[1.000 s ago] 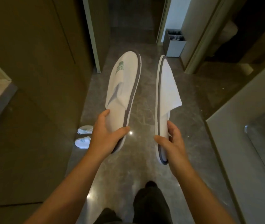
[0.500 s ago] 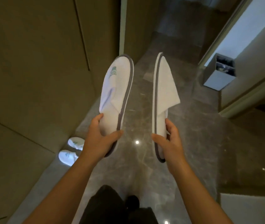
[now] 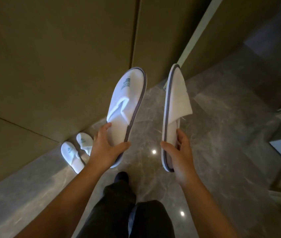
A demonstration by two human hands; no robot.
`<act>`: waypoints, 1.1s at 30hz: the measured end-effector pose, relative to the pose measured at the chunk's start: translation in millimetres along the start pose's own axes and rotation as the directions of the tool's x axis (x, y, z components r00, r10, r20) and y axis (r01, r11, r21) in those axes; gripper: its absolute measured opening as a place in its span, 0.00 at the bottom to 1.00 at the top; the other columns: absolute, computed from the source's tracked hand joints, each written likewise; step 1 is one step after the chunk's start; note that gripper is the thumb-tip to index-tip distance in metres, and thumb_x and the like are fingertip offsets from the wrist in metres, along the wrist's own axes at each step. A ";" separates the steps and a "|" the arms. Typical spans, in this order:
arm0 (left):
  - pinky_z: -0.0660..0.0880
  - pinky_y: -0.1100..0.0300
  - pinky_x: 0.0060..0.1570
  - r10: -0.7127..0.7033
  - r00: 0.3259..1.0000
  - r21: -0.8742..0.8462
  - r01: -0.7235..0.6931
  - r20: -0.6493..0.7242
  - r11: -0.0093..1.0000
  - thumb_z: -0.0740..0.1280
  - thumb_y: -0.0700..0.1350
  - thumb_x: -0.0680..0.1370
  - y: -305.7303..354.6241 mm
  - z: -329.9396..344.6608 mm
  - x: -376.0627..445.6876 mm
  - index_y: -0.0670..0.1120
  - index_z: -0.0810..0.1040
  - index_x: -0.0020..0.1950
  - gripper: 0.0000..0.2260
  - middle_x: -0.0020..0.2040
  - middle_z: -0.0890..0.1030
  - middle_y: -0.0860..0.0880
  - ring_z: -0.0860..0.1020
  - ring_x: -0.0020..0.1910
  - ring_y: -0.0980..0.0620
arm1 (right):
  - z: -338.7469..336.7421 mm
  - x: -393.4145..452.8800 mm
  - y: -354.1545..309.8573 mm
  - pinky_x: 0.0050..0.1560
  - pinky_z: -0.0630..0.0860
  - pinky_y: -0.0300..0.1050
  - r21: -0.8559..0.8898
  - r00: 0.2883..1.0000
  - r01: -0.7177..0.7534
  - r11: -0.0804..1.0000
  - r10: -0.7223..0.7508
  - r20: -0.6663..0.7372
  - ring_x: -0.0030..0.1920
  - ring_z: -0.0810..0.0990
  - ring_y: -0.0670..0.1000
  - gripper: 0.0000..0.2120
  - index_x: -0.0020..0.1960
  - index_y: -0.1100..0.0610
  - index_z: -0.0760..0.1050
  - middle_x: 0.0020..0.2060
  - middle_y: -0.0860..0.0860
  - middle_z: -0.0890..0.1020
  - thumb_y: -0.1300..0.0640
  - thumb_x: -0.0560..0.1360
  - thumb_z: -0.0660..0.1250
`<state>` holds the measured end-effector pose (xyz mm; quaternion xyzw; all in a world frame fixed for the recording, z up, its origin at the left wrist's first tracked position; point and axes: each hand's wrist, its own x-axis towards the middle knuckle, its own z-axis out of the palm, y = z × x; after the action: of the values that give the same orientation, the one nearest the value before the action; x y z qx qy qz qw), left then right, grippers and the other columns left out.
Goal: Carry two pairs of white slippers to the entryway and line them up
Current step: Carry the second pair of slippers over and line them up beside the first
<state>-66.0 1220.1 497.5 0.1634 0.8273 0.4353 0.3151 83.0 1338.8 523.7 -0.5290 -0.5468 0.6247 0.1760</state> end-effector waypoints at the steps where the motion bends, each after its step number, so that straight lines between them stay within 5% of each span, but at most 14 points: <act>1: 0.66 0.55 0.54 -0.025 1.000 -0.014 0.025 -0.007 1.000 0.73 0.45 0.65 1.2 6.0 8.0 0.49 0.60 0.67 0.34 0.67 0.66 0.42 0.67 0.62 0.45 | 0.4 16.3 -1.4 0.51 0.72 0.42 -0.014 0.999 -0.015 1.000 0.015 0.034 0.64 0.69 0.53 0.34 0.69 0.51 0.58 0.68 0.53 0.66 0.60 0.68 0.70; 9: 0.65 0.56 0.53 -0.265 0.941 -0.146 0.238 -0.211 0.960 0.74 0.48 0.64 -33.6 55.8 71.9 0.50 0.61 0.67 0.35 0.64 0.69 0.44 0.68 0.58 0.48 | 28.6 148.7 22.4 0.66 0.69 0.57 -0.180 0.962 -0.057 0.982 0.102 0.252 0.65 0.70 0.55 0.34 0.68 0.54 0.60 0.68 0.56 0.67 0.61 0.67 0.70; 14: 0.69 0.49 0.59 -0.404 0.870 -0.283 0.327 -0.283 0.902 0.70 0.53 0.56 -94.7 108.6 116.2 0.49 0.63 0.65 0.39 0.64 0.69 0.42 0.69 0.61 0.45 | 50.7 228.7 78.8 0.64 0.71 0.54 -0.292 0.947 -0.009 0.956 0.102 0.304 0.63 0.71 0.56 0.34 0.67 0.57 0.62 0.66 0.57 0.69 0.59 0.65 0.72; 19: 0.66 0.57 0.51 -0.454 0.834 -0.326 0.354 -0.313 0.876 0.74 0.51 0.60 -186.3 167.1 166.9 0.49 0.63 0.66 0.37 0.63 0.70 0.43 0.70 0.58 0.46 | 75.7 296.5 176.1 0.46 0.74 0.39 -0.381 0.952 0.085 0.921 0.038 0.304 0.47 0.75 0.46 0.24 0.55 0.53 0.68 0.46 0.42 0.73 0.60 0.63 0.73; 23: 0.66 0.65 0.42 -0.458 0.828 -0.300 0.369 -0.325 0.880 0.72 0.54 0.59 -264.2 206.5 201.5 0.51 0.63 0.65 0.37 0.58 0.69 0.50 0.70 0.53 0.52 | 95.6 347.5 266.7 0.51 0.69 0.42 -0.420 0.968 0.140 0.897 -0.034 0.250 0.49 0.71 0.46 0.27 0.59 0.59 0.69 0.40 0.38 0.68 0.59 0.63 0.74; 25: 0.66 0.63 0.44 -0.460 0.822 -0.295 0.372 -0.335 0.880 0.71 0.54 0.58 -305.4 224.5 220.7 0.51 0.63 0.65 0.37 0.57 0.68 0.50 0.69 0.52 0.52 | 108.2 372.1 312.0 0.54 0.68 0.43 -0.450 0.970 0.152 0.880 -0.047 0.237 0.53 0.69 0.48 0.30 0.61 0.60 0.67 0.45 0.39 0.69 0.59 0.63 0.74; 29: 0.68 0.59 0.47 -0.477 0.808 -0.309 0.382 -0.347 0.871 0.72 0.53 0.61 -386.8 263.9 270.7 0.51 0.63 0.65 0.35 0.59 0.71 0.46 0.72 0.53 0.48 | 142.3 428.1 395.0 0.62 0.68 0.49 -0.536 0.981 0.184 0.824 -0.118 0.155 0.62 0.70 0.57 0.35 0.64 0.62 0.66 0.61 0.58 0.72 0.57 0.61 0.75; 33: 0.68 0.60 0.46 -0.447 0.824 -0.340 0.333 -0.348 0.879 0.73 0.49 0.64 -449.6 304.0 336.0 0.52 0.62 0.65 0.33 0.63 0.71 0.42 0.73 0.56 0.45 | 180.9 488.4 463.3 0.64 0.67 0.56 -0.594 0.977 0.213 0.776 -0.170 0.127 0.65 0.67 0.60 0.37 0.65 0.61 0.64 0.65 0.61 0.69 0.54 0.62 0.75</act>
<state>-113.8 1335.5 -128.4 -0.1510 0.8252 0.4918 0.2331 -90.1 1481.2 -136.3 -0.4779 -0.7739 0.4134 0.0423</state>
